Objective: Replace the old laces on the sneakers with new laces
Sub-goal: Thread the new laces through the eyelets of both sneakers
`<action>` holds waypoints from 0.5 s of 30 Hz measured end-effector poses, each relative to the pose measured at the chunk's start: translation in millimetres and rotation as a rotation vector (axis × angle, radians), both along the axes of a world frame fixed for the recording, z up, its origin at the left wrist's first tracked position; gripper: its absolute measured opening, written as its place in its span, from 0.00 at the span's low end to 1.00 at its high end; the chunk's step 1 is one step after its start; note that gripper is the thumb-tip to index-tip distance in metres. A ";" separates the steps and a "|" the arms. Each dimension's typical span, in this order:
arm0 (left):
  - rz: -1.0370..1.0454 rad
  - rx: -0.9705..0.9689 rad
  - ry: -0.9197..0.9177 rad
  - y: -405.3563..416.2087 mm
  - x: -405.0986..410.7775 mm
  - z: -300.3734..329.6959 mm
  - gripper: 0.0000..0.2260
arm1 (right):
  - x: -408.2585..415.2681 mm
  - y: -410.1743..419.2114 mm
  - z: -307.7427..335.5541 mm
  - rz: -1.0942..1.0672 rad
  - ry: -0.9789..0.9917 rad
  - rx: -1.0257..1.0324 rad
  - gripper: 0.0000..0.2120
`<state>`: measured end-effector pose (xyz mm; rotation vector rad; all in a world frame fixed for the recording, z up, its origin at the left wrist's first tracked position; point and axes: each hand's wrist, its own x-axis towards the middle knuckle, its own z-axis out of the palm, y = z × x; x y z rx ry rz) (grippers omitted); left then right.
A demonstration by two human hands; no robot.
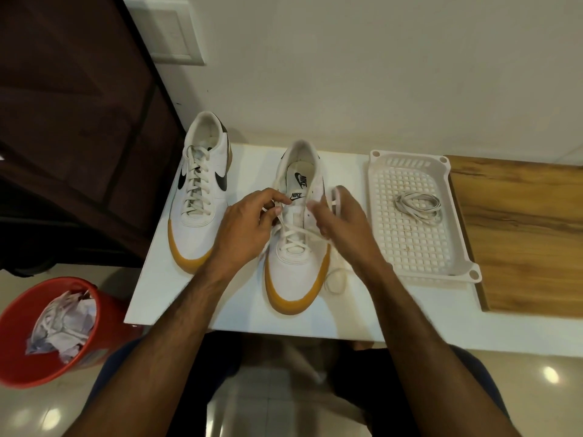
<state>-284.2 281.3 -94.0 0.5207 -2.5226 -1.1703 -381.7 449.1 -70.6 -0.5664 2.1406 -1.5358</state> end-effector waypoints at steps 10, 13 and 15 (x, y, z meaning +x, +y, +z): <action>-0.019 0.001 0.013 1.0 -1.4 -1.2 0.09 | 16.4 -14.0 -17.2 0.147 0.322 0.280 0.08; -0.014 -0.001 -0.003 1.2 -0.9 -0.2 0.09 | 16.4 -14.8 -14.3 0.105 0.318 0.253 0.07; -0.011 0.021 -0.007 0.7 -0.4 0.8 0.10 | 9.0 -10.4 -7.2 0.050 0.227 0.134 0.06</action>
